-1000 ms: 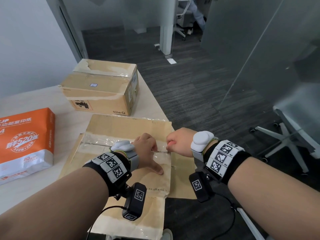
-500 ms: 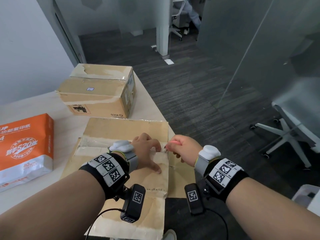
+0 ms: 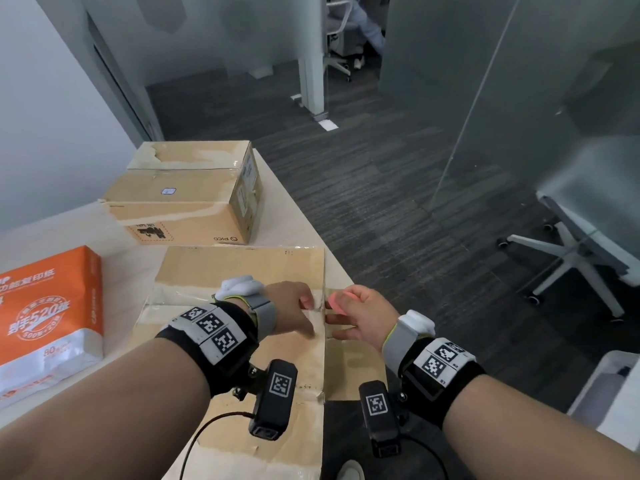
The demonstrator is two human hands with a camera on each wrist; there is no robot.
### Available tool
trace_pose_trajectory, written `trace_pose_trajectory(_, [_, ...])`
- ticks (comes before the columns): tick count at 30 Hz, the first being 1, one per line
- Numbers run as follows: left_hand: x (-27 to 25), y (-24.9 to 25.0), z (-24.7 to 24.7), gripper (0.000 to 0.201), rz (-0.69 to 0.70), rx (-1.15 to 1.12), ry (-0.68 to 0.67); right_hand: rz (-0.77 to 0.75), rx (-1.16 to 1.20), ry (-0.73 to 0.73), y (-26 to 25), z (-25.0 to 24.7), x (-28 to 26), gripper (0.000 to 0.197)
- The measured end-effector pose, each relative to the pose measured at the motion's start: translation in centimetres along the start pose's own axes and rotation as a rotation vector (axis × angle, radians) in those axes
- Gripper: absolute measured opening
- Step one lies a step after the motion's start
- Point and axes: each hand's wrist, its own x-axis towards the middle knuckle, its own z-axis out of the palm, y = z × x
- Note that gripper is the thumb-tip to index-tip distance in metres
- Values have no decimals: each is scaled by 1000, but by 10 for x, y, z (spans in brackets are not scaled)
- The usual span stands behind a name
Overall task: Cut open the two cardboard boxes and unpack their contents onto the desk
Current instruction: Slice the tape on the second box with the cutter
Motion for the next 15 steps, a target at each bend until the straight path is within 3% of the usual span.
trace_pose_trajectory(4, [4, -7, -4, 31, -9, -135, -25, 33, 60, -7, 3, -2, 0, 23])
trace_pose_trajectory(15, [9, -12, 4, 17, 22, -371, 0, -40, -177, -21, 8, -11, -8, 19])
